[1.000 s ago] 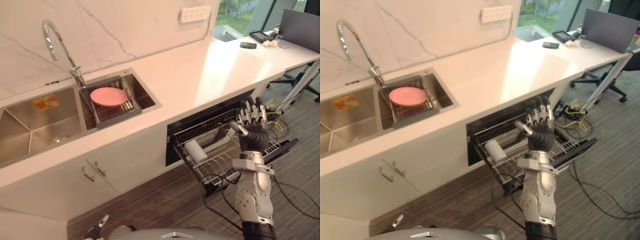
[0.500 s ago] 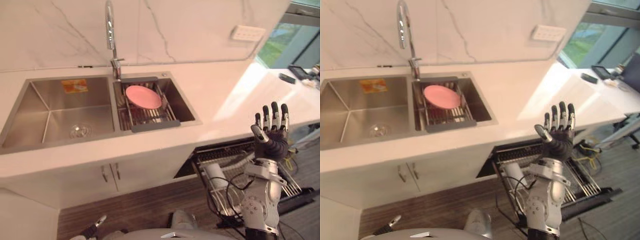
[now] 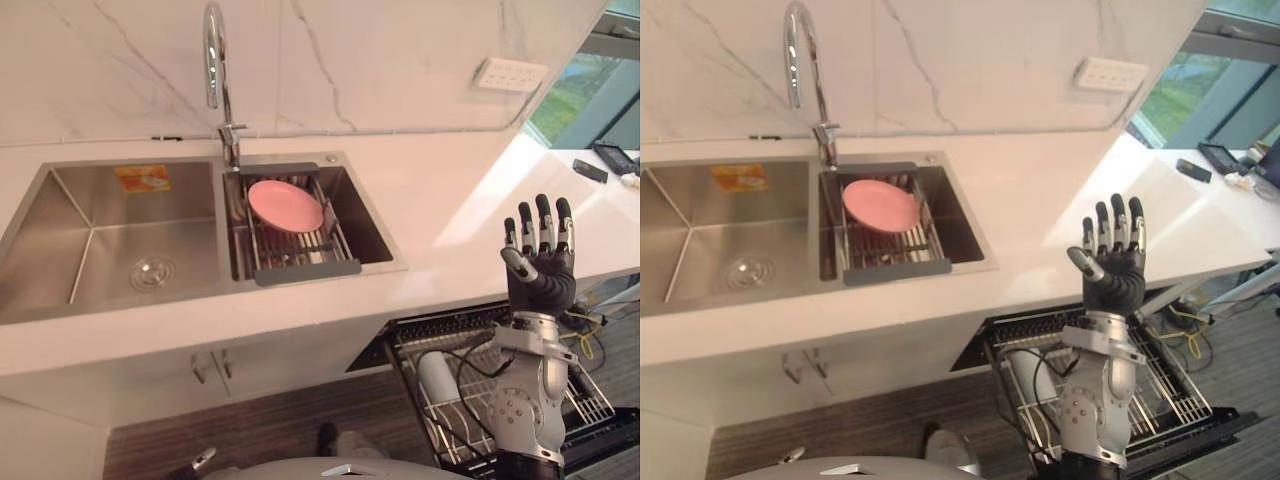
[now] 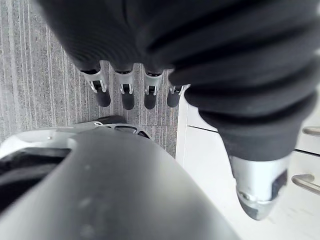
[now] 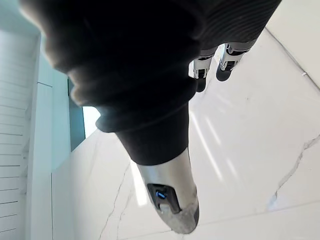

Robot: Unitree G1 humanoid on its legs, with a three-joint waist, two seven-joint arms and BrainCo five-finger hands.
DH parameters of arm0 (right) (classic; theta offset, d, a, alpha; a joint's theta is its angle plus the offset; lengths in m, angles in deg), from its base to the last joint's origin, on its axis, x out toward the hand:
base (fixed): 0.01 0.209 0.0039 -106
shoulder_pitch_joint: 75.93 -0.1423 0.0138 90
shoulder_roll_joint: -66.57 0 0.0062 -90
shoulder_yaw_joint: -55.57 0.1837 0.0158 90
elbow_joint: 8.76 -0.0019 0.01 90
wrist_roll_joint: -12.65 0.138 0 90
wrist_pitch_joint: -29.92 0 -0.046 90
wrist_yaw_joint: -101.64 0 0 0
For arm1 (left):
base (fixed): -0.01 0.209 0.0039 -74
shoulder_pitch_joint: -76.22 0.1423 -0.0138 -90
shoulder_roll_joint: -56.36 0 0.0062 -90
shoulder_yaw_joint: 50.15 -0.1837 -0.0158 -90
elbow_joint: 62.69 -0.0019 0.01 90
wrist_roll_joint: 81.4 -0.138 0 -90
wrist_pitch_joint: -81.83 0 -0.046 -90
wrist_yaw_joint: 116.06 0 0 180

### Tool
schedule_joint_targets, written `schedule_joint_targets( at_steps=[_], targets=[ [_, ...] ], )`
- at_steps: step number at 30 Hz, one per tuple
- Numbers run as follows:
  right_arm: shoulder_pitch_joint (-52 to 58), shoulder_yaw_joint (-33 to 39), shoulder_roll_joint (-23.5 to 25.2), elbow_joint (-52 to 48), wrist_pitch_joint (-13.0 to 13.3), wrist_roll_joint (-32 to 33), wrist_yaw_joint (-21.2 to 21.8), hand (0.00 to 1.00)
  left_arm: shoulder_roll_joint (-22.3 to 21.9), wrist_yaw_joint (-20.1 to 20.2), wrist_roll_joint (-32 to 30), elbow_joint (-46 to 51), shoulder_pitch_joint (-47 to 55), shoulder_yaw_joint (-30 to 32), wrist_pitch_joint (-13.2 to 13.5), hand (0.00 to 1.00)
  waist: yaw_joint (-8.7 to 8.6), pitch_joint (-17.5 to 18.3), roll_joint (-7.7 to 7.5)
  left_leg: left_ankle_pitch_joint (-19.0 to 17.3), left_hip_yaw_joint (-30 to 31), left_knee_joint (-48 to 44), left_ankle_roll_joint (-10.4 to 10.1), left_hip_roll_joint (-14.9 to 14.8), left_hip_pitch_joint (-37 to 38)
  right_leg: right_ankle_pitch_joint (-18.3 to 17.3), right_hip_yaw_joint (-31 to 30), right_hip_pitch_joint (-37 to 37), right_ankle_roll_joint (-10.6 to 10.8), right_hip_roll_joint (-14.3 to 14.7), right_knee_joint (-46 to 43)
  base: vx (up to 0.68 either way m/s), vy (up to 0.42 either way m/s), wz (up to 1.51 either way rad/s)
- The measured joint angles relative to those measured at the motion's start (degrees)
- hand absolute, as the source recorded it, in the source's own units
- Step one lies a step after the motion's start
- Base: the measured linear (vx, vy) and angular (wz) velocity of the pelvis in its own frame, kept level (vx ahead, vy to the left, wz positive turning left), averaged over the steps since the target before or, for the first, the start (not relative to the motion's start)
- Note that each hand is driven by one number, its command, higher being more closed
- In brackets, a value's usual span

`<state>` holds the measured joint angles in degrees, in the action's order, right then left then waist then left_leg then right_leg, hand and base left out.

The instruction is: Walk over to the sink, pick up the cup, carry it to the dishwasher, place the cup inside the dishwasher, then close the dishwasher door

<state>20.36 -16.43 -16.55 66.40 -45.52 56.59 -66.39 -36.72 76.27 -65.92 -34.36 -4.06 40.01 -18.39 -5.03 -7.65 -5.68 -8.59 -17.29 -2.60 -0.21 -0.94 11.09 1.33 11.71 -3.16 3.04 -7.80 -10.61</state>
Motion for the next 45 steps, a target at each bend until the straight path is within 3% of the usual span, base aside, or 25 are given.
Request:
schedule_joint_targets(
  at_steps=[2,7,9,11,13,18,21,24,30,36,38,42,45],
  targets=[
    [-0.07,-2.96,0.1,0.42,-3.42,5.58,-1.39,0.0,-0.48,-4.6,1.2,-1.06,-0.71,0.6,-3.54,0.0,0.36,0.05,0.46,-0.02,1.72,-2.56,-0.03,-0.49,-3.25,1.04,2.25,0.06,0.37,-0.16,2.53,-0.04,-0.03,0.43],
    [0.07,-3.81,0.16,2.79,-6.79,6.15,-3.35,0.0,-1.99,-7.4,4.63,-1.87,-0.46,2.18,-3.74,0.0,1.37,-0.35,2.29,0.44,3.23,-2.69,-0.54,-1.07,-4.09,3.23,5.08,3.05,0.31,0.43,7.8,-0.04,-0.019,0.2],
    [0.05,-3.5,0.14,2.78,-7.75,2.59,-8.14,0.0,-3.09,-9.59,4.37,-1.83,0.01,4.34,-2.61,0.0,1.62,0.12,3.03,-0.12,2.09,-2.7,-1.54,-1.9,-4.55,6.04,6.84,5.87,0.36,1.17,13.8,-0.03,-0.02,0.3],
    [-0.04,-1.82,0.01,2.37,-8.75,0.05,-11.31,0.0,-3.32,-9.98,4.41,-1.84,0.16,4.46,-2.22,0.0,1.4,0.29,3.29,0.09,-3.0,-3.03,-2.14,-3.82,-4.97,6.19,8.04,6.49,0.69,1.18,15.19,-0.01,-0.008,0.36],
    [-1.95,1.39,-0.86,2.39,-9.94,-4.69,-14.0,0.0,-3.82,-10.76,4.68,-1.51,0.28,4.47,-2.12,0.0,1.76,0.44,3.8,1.2,-3.69,-2.12,-2.67,-3.86,-4.88,6.49,8.17,6.13,0.26,1.11,15.24,0.0,0.018,0.15],
    [-7.17,2.97,-6.91,2.35,-13.67,-17.05,-13.92,0.0,-3.69,-10.68,4.64,-1.22,1.11,4.35,-2.44,0.0,1.72,0.71,3.65,2.21,-3.0,-1.2,-2.36,-3.64,-4.86,6.8,9.43,6.23,0.28,0.96,15.36,0.0,0.014,0.07],
    [-14.0,0.67,-13.32,5.54,-16.61,-23.74,-13.61,0.0,-3.43,-10.9,5.76,0.57,1.42,4.35,-3.59,0.0,2.12,0.82,3.39,3.67,-1.08,0.69,-2.25,-3.04,-4.74,6.69,11.91,6.69,0.44,0.6,15.37,0.0,0.024,0.34],
    [-20.61,-3.85,-17.52,14.36,-20.29,-30.85,-12.26,0.0,-3.39,-10.67,6.96,2.43,1.51,4.41,-4.45,0.0,4.03,0.98,3.24,5.51,0.99,2.88,-2.12,-2.38,-4.07,6.53,14.06,7.4,0.65,0.22,15.58,-0.02,0.025,0.36],
    [-30.51,-13.54,-19.32,30.56,-21.31,-45.09,-8.16,0.0,-3.86,-10.15,6.92,4.94,2.47,5.87,-5.05,0.0,6.99,1.01,3.12,7.77,5.12,4.17,-1.61,-1.55,-5.41,6.53,17.69,7.61,0.68,-0.57,15.6,-0.03,0.018,0.37],
    [-36.06,-19.52,-21.37,41.2,-20.88,-56.18,-4.47,0.0,-4.01,-8.07,6.88,6.34,4.46,6.51,-5.93,0.0,7.96,1.01,3.11,9.97,8.15,6.59,-1.61,-0.93,-6.09,6.39,21.68,8.25,0.9,-1.06,15.6,-0.04,0.017,0.29],
    [-37.11,-20.19,-21.38,44.19,-20.88,-57.61,-4.45,0.0,-3.99,-7.62,6.68,7.0,4.54,6.52,-6.69,0.0,8.27,1.01,3.11,10.38,9.15,7.01,-1.85,-0.85,-6.17,6.34,22.78,8.56,0.95,-1.1,15.59,-0.03,0.015,0.35],
    [-41.0,-23.01,-21.35,50.07,-20.57,-59.2,-3.52,0.0,-3.97,-4.14,1.79,7.12,4.88,6.59,-10.63,0.0,9.76,0.99,3.26,10.92,9.83,7.31,-1.89,-0.89,-6.39,6.25,24.09,9.29,0.95,-1.16,15.59,-0.02,0.027,0.18],
    [-42.18,-23.56,-21.38,52.9,-20.41,-60.15,-3.38,0.0,-3.99,-4.61,3.46,7.11,5.22,6.6,-11.4,0.0,9.76,0.99,3.2,11.28,9.47,7.33,-2.09,-0.96,-6.82,6.01,25.41,9.75,1.12,-1.44,15.55,0.0,0.032,0.24]
  ],
)
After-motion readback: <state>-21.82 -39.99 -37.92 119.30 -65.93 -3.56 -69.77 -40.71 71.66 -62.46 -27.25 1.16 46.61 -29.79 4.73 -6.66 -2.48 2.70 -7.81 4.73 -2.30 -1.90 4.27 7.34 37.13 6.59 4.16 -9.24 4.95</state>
